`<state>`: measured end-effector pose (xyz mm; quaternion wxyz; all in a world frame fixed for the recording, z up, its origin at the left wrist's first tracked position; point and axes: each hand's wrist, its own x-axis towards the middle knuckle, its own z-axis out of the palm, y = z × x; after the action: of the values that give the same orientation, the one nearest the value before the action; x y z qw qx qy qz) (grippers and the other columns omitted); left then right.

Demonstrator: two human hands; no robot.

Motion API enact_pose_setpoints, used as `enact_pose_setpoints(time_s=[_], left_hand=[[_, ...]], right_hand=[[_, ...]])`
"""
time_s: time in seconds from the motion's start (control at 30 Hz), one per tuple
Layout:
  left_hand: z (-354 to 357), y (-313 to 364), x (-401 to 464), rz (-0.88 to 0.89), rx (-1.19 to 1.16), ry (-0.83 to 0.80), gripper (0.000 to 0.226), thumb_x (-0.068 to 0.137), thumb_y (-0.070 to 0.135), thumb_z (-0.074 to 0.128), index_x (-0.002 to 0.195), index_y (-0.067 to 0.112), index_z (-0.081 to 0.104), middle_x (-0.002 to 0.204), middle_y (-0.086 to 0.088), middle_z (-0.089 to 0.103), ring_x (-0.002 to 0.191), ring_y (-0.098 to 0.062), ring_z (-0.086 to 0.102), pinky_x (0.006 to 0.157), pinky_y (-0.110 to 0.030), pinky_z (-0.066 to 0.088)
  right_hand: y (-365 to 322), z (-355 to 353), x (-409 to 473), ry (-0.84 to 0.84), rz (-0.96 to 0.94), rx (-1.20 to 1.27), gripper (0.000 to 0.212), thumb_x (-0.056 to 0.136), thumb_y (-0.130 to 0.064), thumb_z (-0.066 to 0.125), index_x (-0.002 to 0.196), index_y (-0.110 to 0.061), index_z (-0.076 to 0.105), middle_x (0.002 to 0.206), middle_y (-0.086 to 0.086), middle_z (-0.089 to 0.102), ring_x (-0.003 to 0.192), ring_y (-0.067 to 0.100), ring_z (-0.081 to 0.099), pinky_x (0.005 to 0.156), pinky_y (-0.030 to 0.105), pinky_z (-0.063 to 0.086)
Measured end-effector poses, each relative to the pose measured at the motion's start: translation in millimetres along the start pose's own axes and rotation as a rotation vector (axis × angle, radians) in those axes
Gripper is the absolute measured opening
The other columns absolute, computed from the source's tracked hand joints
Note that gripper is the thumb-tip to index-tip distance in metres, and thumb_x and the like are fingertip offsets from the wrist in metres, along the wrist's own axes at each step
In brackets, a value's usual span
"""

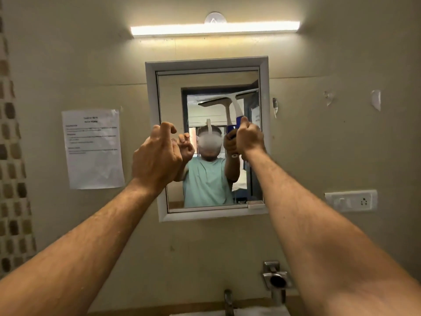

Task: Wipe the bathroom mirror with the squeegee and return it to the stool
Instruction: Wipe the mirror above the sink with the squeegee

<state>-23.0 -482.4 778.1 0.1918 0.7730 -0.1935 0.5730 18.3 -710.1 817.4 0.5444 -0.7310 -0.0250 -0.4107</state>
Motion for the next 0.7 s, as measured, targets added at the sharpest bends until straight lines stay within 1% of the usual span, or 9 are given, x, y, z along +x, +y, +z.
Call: enact_pose_setpoints(time_s=[0.13,0.2,0.3,0.37,0.47,0.53,0.57,0.63,0.7], left_hand=[[0,-3,7,-0.006,-0.005,0.02,0.046,0.089,0.044,0.022,0.119,0.017,0.044,0.106,-0.01,0.057,0.07,-0.017,0.049,0.051,-0.022,0.026],[5,-6,7,-0.011,0.006,0.011,0.04,0.091,0.039,0.025,0.119,0.017,0.043,0.107,-0.01,0.057,0.069,-0.017,0.049,0.053,-0.025,0.03],[13,-13,6,-0.02,0.005,0.008,0.031,0.094,0.032,0.031,0.119,0.017,0.043,0.107,-0.012,0.057,0.068,-0.018,0.048,0.056,-0.028,0.034],[17,-14,5,-0.03,-0.012,0.005,0.028,0.096,0.031,0.033,0.119,0.018,0.043,0.108,-0.012,0.057,0.068,-0.019,0.049,0.057,-0.029,0.036],[18,-10,3,-0.024,-0.042,-0.001,0.029,0.095,0.032,0.031,0.118,0.017,0.042,0.106,-0.012,0.056,0.068,-0.023,0.055,0.056,-0.035,0.048],[18,-7,2,-0.021,-0.042,0.007,0.022,0.097,0.028,0.035,0.117,0.019,0.041,0.107,-0.012,0.057,0.068,-0.025,0.056,0.058,-0.038,0.052],[18,-6,2,-0.019,-0.042,0.01,0.019,0.099,0.025,0.038,0.117,0.019,0.04,0.107,-0.012,0.057,0.068,-0.025,0.055,0.057,-0.037,0.05],[20,-4,2,-0.007,-0.043,0.019,0.017,0.1,0.021,0.042,0.117,0.018,0.041,0.106,-0.012,0.058,0.065,-0.019,0.051,0.052,-0.027,0.04],[21,-1,2,0.001,-0.048,0.03,0.016,0.101,0.021,0.043,0.117,0.016,0.043,0.103,-0.01,0.058,0.06,-0.012,0.046,0.049,-0.019,0.029]], right_hand=[[-5,-1,14,0.022,-0.012,-0.031,0.051,0.106,-0.044,0.022,0.088,-0.015,0.061,0.102,0.017,0.068,0.096,0.03,0.065,0.094,0.05,0.053],[7,1,8,0.005,-0.009,-0.006,0.057,0.104,-0.045,0.021,0.096,-0.01,0.065,0.101,0.018,0.069,0.096,0.032,0.066,0.094,0.052,0.053],[30,5,-6,0.007,0.002,0.04,0.057,0.103,-0.046,0.021,0.104,-0.01,0.065,0.102,0.018,0.069,0.097,0.033,0.065,0.094,0.053,0.052],[45,8,-16,0.013,0.008,0.054,0.056,0.104,-0.046,0.021,0.106,-0.011,0.064,0.101,0.015,0.069,0.095,0.031,0.065,0.091,0.051,0.053],[64,8,-29,0.011,0.015,0.04,0.055,0.103,-0.048,0.021,0.109,-0.014,0.064,0.1,0.01,0.069,0.094,0.027,0.065,0.087,0.045,0.054],[71,8,-34,0.011,-0.002,0.026,0.055,0.103,-0.049,0.021,0.11,-0.014,0.063,0.099,0.009,0.068,0.093,0.027,0.064,0.083,0.044,0.055],[71,7,-34,0.02,-0.015,0.022,0.053,0.103,-0.049,0.022,0.107,-0.015,0.063,0.096,0.007,0.068,0.091,0.026,0.064,0.078,0.04,0.054],[66,4,-29,0.039,-0.036,0.022,0.048,0.104,-0.048,0.022,0.095,-0.02,0.061,0.088,0.004,0.065,0.086,0.025,0.063,0.069,0.034,0.05],[55,0,-20,0.039,-0.05,0.016,0.05,0.104,-0.048,0.022,0.089,-0.021,0.061,0.088,0.007,0.067,0.086,0.026,0.065,0.074,0.038,0.052]])
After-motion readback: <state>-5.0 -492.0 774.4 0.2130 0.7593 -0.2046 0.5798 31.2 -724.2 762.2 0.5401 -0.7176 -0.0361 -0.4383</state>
